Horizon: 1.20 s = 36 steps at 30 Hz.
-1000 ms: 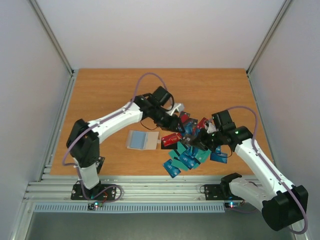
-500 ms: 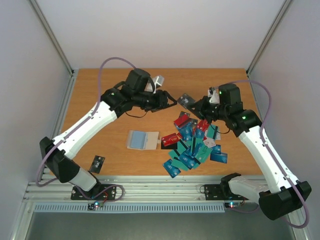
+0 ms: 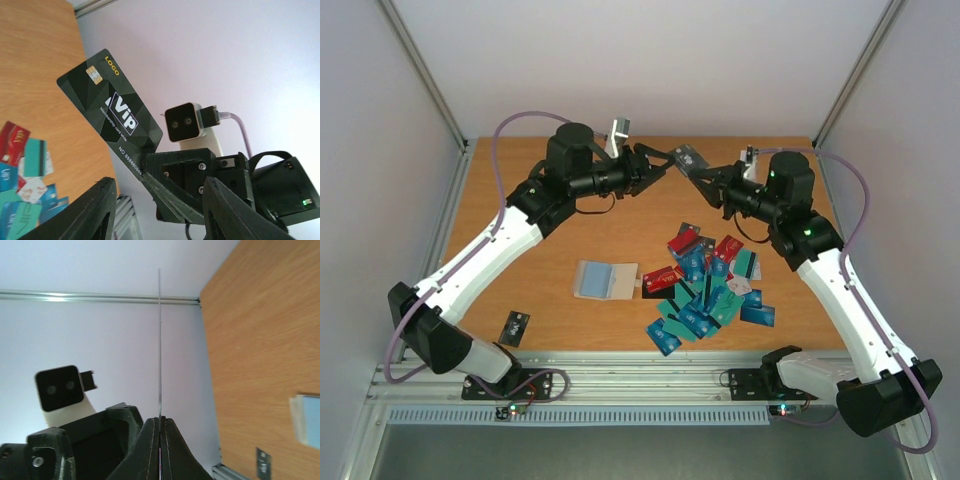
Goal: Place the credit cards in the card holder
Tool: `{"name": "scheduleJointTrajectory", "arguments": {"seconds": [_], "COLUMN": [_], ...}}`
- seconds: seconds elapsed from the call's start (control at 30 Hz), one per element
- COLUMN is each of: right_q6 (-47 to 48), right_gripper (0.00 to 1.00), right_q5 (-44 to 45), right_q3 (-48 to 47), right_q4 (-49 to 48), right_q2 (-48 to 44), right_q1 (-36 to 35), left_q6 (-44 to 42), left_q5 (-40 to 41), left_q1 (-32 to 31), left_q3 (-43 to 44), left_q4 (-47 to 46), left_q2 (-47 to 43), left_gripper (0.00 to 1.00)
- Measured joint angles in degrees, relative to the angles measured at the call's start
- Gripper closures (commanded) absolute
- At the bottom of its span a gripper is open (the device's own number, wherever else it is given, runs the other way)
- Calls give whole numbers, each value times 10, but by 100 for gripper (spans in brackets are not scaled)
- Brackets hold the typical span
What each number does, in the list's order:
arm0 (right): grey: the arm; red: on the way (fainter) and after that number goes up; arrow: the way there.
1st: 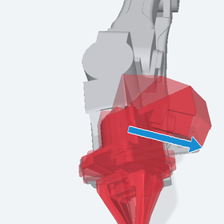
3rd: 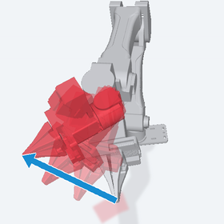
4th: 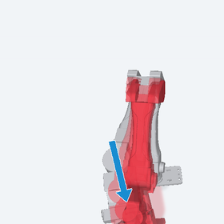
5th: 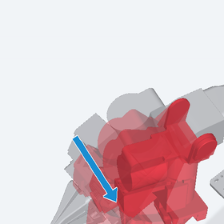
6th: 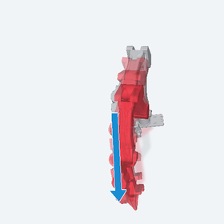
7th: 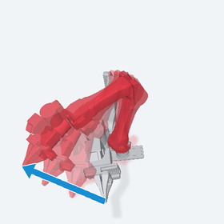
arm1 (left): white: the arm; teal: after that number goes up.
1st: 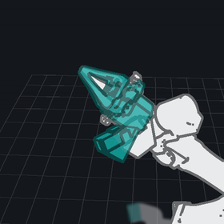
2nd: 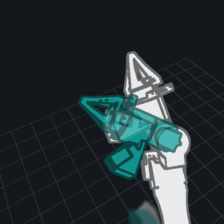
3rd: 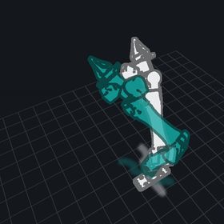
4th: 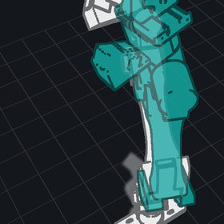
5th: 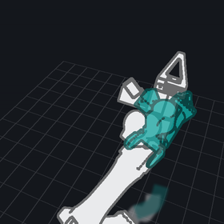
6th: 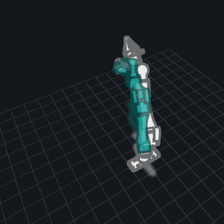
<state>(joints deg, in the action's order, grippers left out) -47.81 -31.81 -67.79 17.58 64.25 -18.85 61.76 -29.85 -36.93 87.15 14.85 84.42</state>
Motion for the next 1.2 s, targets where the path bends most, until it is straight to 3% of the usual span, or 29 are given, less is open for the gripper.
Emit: {"name": "scheduleJointTrajectory", "arguments": {"seconds": [0.5,0.93,1.1,1.2], "right_q6": [-99,-116,-117,-117], "right_gripper": [99,99,99,99], "right_q5": [-16,-35,-42,-43], "right_q3": [-14,-14,-14,-14], "right_q4": [-111,-141,-151,-154], "right_q2": [7,8,11,12], "right_q1": [0,2,2,2], "left_q6": [75,108,112,113], "left_q5": [-8,-3,3,8], "left_q1": [0,0,0,0], "left_q3": [-3,-3,-3,-3], "left_q4": [-133,-195,-203,-211], "left_q2": [15,44,49,50], "left_gripper": [59,77,97,100]}}
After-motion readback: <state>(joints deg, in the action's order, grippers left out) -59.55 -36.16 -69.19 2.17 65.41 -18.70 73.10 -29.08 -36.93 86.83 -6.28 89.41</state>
